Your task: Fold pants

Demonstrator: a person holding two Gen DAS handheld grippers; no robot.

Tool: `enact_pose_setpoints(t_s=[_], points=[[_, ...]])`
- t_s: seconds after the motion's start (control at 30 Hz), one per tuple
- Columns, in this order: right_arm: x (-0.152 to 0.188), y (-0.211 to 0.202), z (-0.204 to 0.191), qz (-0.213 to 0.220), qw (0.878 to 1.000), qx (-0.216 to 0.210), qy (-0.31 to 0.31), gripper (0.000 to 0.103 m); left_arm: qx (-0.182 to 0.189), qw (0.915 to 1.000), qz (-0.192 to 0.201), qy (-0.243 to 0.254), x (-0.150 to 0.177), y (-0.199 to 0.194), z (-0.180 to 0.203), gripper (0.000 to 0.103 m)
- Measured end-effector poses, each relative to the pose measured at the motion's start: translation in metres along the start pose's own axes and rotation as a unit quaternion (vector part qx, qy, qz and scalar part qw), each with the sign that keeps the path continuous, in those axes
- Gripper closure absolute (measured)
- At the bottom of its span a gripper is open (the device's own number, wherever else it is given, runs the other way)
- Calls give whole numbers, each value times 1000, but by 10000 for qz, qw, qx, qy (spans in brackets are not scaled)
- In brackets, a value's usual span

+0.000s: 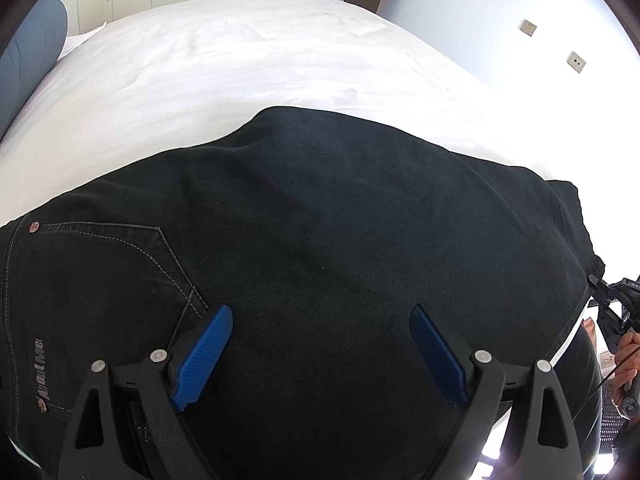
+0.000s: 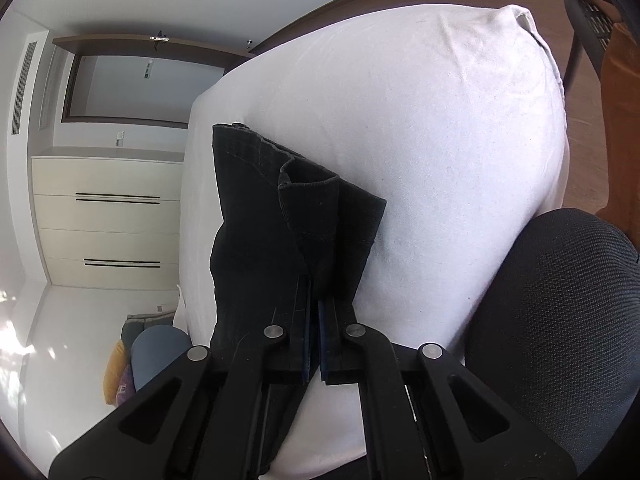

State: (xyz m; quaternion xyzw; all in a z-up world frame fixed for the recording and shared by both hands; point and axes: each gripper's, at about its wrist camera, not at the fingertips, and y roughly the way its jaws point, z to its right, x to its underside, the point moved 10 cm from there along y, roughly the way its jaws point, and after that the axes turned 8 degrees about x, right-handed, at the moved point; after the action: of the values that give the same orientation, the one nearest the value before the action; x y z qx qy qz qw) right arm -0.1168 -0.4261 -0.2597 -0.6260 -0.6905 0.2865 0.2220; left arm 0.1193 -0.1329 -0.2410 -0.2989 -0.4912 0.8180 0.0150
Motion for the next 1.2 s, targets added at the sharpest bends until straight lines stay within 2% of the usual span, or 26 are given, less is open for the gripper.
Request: enact_pose_setpoints(t_s=[0.2, 0.33, 0.4, 0.5, 0.6, 0.63, 0.67, 0.73, 0.8, 0.9, 0.93, 0.97, 1.0, 1.03, 1.07, 1.13, 1.2], points=[[-7, 15, 13, -84, 9998, -146, 146, 102, -79, 9998, 12, 157, 4, 2, -4, 11], [-5, 12, 11, -221, 9981, -492, 287, 102, -55, 9998, 84, 172, 5, -1, -6, 11], [-10, -4, 22, -95, 9987, -293, 397, 98, 9, 9998, 126, 152, 6, -3, -9, 11], [-22, -42, 25, 429, 9981, 425, 140, 97, 75, 9997, 206, 106, 6, -7, -13, 11], [-27, -67, -36, 804, 9923, 366, -870, 97, 150, 9988, 462, 96, 0, -20, -14, 11], [-20, -59, -68, 690, 9894, 176, -1268, 97, 153, 9982, 563, 111, -3, -24, -15, 11], [-6, -43, -104, 390, 9850, -118, -1675, 97, 122, 9979, 626, 108, -5, -26, -18, 11], [38, 4, -168, -536, 9688, -784, -2289, 97, 41, 9973, 731, 10, -8, -30, -30, 11], [89, 57, -209, -1437, 9478, -1221, -2572, 97, -6, 9966, 802, -159, -10, -36, -42, 11], [144, 129, -222, -2182, 9287, -1165, -2763, 97, -138, 9958, 814, -394, -3, -40, -70, 11], [155, 152, -213, -2354, 9264, -961, -2779, 97, -176, 9958, 786, -445, 1, -40, -80, 11], [158, 175, -195, -2427, 9277, -528, -2787, 97, -187, 9958, 769, -465, 4, -41, -83, 11], [151, 192, -174, -2365, 9314, -107, -2764, 103, -169, 9958, 766, -463, 7, -43, -89, 12], [138, 195, -161, -2266, 9396, -208, -2559, 103, -160, 9959, 783, -430, 9, -47, -94, 12], [122, 191, -155, -2119, 9499, -501, -2241, 103, -204, 9959, 785, -403, 11, -52, -98, 12], [72, 167, -137, -1314, 9705, -205, -2013, 103, -334, 9953, 790, -439, 13, -64, -109, 12], [16, 138, -115, -568, 9832, 257, -1715, 103, -249, 9934, 995, -506, 1, -81, -115, 12]])
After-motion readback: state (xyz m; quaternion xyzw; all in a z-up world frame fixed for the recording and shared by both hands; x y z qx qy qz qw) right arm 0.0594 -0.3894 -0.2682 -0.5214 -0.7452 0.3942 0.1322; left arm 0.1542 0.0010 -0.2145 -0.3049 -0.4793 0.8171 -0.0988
